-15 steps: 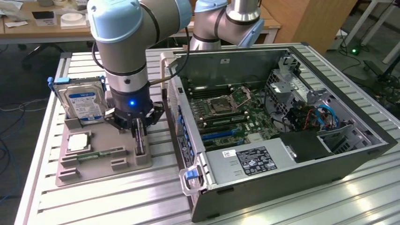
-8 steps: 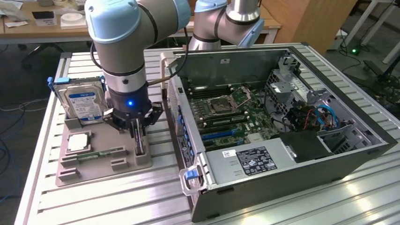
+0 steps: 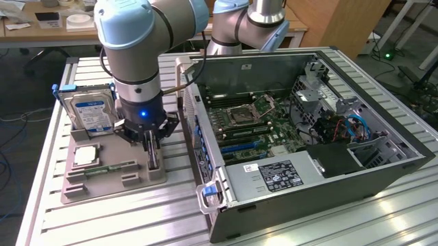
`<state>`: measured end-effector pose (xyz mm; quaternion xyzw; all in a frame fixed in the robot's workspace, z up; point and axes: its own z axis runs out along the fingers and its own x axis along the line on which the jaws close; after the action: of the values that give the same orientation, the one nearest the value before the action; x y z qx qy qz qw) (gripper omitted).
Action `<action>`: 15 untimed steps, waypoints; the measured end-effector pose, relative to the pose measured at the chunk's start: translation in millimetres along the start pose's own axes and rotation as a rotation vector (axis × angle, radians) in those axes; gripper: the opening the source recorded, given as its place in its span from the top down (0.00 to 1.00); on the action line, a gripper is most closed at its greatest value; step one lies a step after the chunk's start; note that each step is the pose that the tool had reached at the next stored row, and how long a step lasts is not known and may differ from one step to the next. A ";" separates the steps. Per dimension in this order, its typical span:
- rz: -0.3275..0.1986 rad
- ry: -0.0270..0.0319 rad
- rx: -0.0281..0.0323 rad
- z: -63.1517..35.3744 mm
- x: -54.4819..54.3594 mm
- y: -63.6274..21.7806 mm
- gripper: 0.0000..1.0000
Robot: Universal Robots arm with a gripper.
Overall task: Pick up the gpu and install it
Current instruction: 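Pick up the gpu and move the gpu toward the slot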
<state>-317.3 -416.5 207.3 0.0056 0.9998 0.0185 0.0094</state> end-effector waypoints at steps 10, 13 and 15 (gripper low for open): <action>0.000 -0.0001 0.0020 1.8 0.1 3.8 0.64; 0.000 -0.0001 0.0023 1.9 0.1 3.8 0.72; 0.000 -0.0002 0.0026 2.0 0.1 3.8 0.72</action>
<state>-317.3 -412.6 205.4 0.0056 0.9998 0.0172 0.0095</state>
